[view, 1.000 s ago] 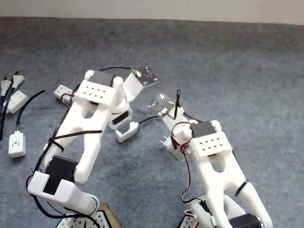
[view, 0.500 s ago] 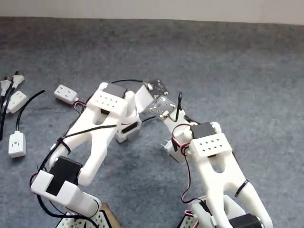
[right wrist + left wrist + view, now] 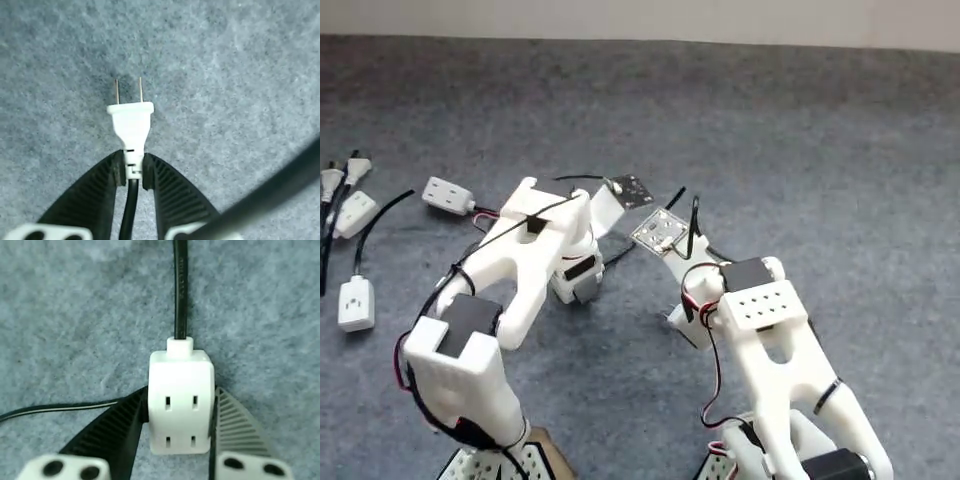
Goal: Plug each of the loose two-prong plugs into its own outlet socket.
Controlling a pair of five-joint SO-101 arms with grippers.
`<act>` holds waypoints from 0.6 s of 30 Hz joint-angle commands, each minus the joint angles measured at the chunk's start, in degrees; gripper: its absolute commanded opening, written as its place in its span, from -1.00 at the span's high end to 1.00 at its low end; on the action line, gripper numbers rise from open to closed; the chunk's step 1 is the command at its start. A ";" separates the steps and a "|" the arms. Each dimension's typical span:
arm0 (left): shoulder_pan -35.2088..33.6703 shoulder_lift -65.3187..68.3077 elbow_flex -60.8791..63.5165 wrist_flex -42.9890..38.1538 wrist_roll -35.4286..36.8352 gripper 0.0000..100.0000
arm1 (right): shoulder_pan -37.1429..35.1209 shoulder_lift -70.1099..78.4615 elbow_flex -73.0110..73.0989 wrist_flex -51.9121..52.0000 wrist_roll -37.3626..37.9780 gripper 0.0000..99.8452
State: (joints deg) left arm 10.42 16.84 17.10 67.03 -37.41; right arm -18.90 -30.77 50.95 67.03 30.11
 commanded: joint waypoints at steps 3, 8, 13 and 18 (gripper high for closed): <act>3.47 -0.31 -1.54 3.60 -0.70 0.89 | -0.40 -1.80 -1.01 0.57 -0.26 0.99; 8.66 -0.40 -2.95 8.70 -0.09 0.94 | -0.40 -1.80 -3.30 4.09 -0.35 0.99; 11.30 -0.40 -8.48 12.57 3.60 0.99 | -0.13 -1.80 -4.62 5.76 -0.44 0.99; 15.16 -0.40 -11.74 13.10 6.68 0.98 | 0.04 -1.80 -4.18 5.49 -0.35 0.99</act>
State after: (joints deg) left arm 22.29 17.19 8.75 78.90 -32.40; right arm -18.55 -30.95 49.10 72.22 30.02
